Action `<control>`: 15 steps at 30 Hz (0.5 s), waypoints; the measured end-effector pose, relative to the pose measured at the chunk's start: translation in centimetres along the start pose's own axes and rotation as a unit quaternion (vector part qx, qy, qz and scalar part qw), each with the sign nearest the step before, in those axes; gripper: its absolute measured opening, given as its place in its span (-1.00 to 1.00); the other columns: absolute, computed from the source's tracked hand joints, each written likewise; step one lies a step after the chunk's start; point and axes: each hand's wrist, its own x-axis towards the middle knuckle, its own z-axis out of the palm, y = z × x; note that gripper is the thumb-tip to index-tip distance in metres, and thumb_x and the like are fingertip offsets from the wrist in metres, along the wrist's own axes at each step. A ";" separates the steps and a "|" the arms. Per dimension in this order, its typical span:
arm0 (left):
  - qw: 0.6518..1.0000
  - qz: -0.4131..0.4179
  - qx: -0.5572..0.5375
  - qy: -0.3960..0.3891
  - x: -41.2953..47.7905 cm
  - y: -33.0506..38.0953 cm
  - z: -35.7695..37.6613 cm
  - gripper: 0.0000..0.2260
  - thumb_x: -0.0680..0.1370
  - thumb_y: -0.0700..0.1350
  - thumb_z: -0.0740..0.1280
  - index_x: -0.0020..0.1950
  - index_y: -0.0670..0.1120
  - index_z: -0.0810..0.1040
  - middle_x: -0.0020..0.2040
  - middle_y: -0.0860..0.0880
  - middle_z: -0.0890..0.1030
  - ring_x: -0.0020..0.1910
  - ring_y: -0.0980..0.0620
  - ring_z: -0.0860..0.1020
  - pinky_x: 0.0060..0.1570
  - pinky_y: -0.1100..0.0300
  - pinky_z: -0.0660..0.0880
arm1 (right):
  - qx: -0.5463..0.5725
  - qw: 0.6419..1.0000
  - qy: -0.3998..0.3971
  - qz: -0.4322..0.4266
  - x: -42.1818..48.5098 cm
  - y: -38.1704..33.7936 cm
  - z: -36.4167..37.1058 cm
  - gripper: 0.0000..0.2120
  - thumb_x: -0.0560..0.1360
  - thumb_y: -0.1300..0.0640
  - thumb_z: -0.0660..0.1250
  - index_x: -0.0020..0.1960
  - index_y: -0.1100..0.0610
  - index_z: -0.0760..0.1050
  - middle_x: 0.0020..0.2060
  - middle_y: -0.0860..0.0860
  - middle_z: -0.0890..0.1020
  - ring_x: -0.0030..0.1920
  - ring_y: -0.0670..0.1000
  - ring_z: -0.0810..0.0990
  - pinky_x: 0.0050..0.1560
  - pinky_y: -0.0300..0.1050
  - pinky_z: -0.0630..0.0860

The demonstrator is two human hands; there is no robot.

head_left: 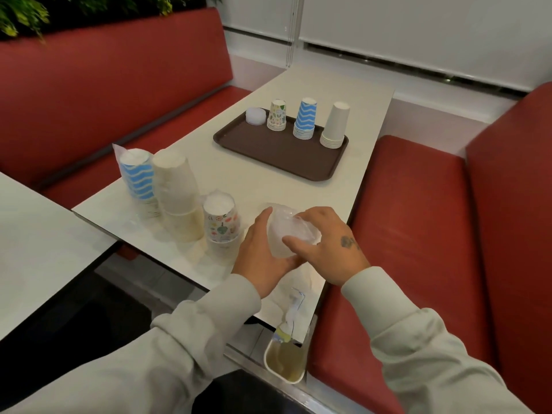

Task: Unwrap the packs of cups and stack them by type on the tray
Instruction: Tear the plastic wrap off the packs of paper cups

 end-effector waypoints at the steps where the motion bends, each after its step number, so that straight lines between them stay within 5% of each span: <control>1: 1.000 0.001 -0.004 0.007 0.1 0.2 0.0 -0.06 0.27 0.14 0.58 0.52 0.18 0.13 0.39 0.06 0.42 0.34 -0.01 0.44 0.31 -0.05 0.45 | -0.003 1.000 -0.004 0.003 0.1 0.0 0.1 -0.55 0.47 -0.15 0.43 0.32 -0.07 0.51 0.27 -0.19 0.41 0.22 -0.13 0.45 0.17 -0.27 0.33; 9: 0.999 0.021 -0.017 0.037 -0.2 1.9 -0.2 -0.25 0.33 0.09 0.58 0.43 0.11 0.31 0.27 0.08 0.51 0.21 0.07 0.48 0.22 0.14 0.46 | -0.039 0.999 0.008 -0.005 1.2 0.0 -0.1 -0.70 0.59 -0.10 0.30 0.15 0.05 0.66 0.29 -0.16 0.46 0.30 -0.05 0.42 0.28 -0.15 0.35; 15: 0.999 0.007 0.000 0.049 0.4 2.9 -0.6 -0.24 0.32 0.12 0.58 0.44 0.09 0.33 0.32 0.06 0.49 0.28 0.04 0.46 0.28 0.07 0.45 | -0.057 0.998 0.025 -0.017 1.8 -0.7 -0.4 -0.73 0.61 -0.07 0.27 0.10 0.05 0.67 0.02 -0.02 0.67 0.13 0.09 0.54 0.15 0.00 0.48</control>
